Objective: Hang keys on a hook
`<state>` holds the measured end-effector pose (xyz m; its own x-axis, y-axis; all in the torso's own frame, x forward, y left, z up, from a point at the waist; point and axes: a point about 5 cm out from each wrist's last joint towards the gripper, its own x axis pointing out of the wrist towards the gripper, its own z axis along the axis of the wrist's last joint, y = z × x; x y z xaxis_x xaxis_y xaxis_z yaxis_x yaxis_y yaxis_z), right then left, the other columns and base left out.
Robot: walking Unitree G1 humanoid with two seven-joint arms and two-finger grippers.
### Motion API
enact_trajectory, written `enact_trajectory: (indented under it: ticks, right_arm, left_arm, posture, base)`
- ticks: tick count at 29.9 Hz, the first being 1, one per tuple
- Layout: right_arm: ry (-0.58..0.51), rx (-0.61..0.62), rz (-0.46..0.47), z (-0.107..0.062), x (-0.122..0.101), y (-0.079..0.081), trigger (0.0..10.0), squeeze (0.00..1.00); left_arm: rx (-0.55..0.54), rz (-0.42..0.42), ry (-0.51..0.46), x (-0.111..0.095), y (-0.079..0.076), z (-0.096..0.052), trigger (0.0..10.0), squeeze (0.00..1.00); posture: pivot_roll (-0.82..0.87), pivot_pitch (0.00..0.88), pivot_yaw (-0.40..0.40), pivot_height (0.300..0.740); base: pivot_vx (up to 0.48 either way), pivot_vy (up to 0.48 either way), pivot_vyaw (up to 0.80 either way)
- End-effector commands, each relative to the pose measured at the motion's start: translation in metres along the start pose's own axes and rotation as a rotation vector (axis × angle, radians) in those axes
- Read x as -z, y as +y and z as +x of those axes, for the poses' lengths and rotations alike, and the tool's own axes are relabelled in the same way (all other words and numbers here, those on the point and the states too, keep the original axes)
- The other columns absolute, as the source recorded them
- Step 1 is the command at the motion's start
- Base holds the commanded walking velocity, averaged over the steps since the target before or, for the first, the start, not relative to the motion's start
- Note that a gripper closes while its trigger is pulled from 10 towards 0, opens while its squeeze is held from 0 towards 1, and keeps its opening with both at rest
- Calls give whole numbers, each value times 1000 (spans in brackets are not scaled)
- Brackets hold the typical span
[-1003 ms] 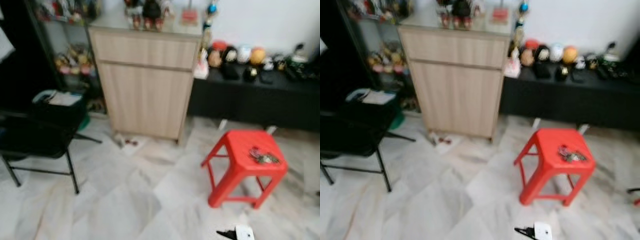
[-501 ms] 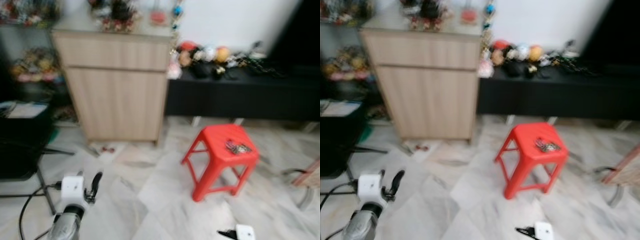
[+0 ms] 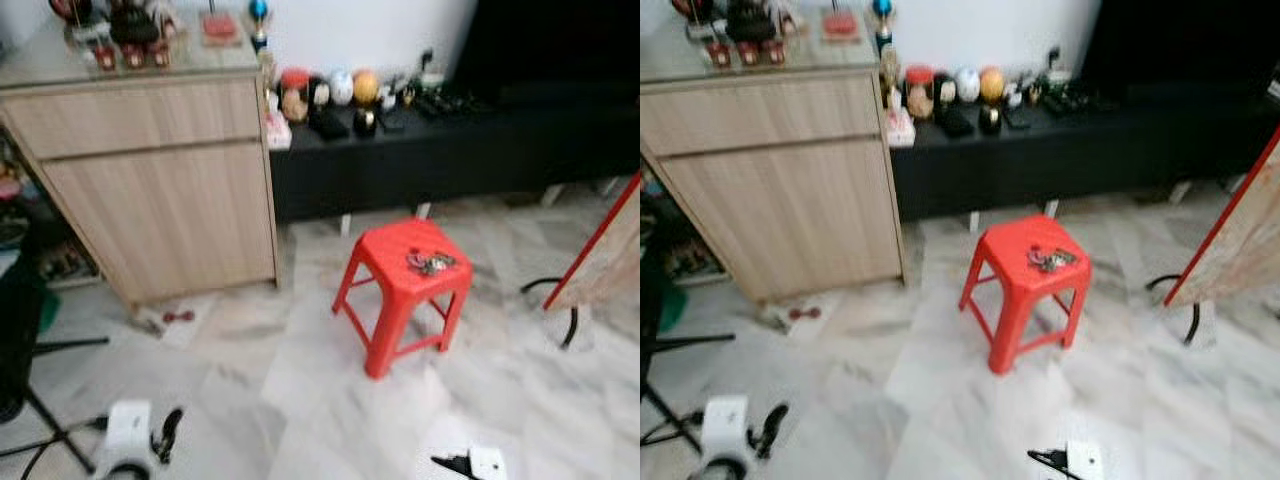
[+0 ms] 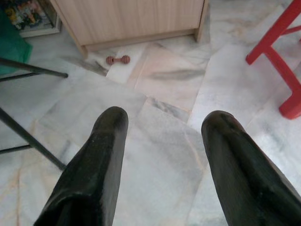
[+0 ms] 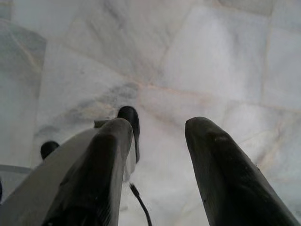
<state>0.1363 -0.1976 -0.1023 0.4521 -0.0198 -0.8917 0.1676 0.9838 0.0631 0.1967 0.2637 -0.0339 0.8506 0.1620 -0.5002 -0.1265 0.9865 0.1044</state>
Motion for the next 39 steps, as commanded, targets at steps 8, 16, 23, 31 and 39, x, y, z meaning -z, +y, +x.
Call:
enact_trajectory:
  ticks: [8, 16, 23, 31, 39]
  right_arm:
    - [-28, 9, 50, 1, -5, 5, 10000, 0]
    - [-96, 123, 28, 0, -11, -4, 10000, 0]
    - [-582, 227, 22, -16, -90, -18, 10000, 0]
    - [-781, 145, -33, -27, -121, -3, 10000, 0]
    - [-892, 40, -159, -43, -113, 7, 10000, 0]
  left_arm:
    - [19, 85, 375, 62, -2, -20, 10000, 0]
    - [25, 80, 366, 57, -14, -13, 10000, 0]
    - [-101, 73, 272, 49, 9, -14, 10000, 0]
    - [-129, 23, -42, -2, 23, 2, 10000, 0]
    - [27, 44, -499, -72, -13, -16, 10000, 0]
  posture:
    - [55, 0, 6, 740]
    - [62, 0, -15, 740]
    - [27, 0, -1, 740]
    - [24, 0, -12, 740]
    - [1, 0, -13, 740]
  base:
    - [0, 0, 0]
    - [0, 0, 0]
    - [0, 0, 0]
    - [0, 0, 0]
    - [0, 0, 0]
